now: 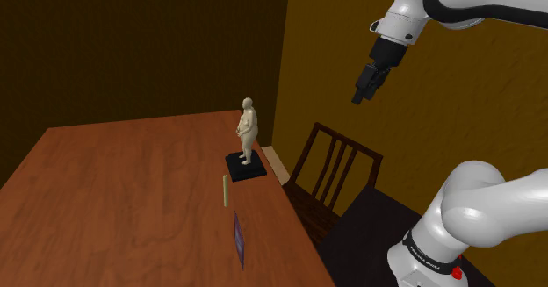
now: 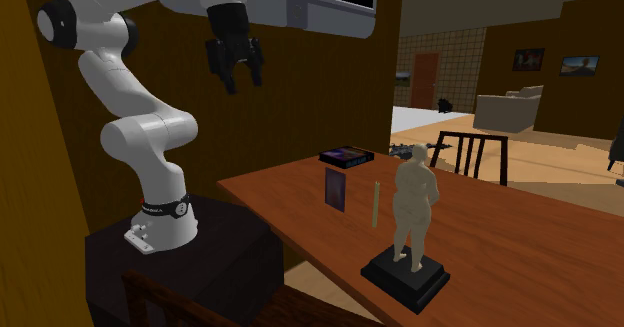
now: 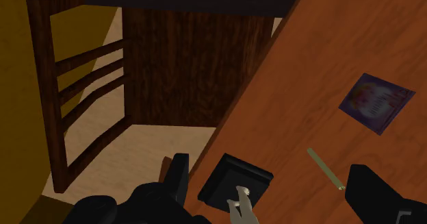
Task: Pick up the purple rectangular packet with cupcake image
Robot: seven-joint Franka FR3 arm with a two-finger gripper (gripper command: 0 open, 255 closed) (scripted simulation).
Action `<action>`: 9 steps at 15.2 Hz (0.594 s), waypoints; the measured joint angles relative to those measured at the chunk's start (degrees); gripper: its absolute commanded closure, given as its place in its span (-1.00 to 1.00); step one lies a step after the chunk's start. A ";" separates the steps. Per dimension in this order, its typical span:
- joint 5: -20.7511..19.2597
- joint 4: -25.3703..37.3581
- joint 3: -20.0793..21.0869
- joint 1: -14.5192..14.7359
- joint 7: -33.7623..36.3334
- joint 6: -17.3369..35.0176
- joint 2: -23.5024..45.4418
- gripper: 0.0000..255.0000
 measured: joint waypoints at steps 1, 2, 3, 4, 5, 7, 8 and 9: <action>0.00 0.00 0.00 0.00 0.00 0.00 0.00 -1.00; 0.30 -0.64 0.70 0.05 0.81 0.69 -0.03 -1.00; 0.69 -1.43 1.66 0.09 1.98 1.52 -0.12 -1.00; 1.18 -2.72 2.88 0.17 3.42 2.53 -0.56 -1.00; 1.76 -3.77 4.21 0.28 5.00 3.73 -0.55 -1.00; 3.04 -5.78 7.16 0.59 8.47 6.10 -0.56 -1.00; 3.87 -7.27 8.95 0.88 10.42 7.63 -0.73 -1.00; 4.58 -8.13 10.57 1.11 12.32 8.78 -0.62 -1.00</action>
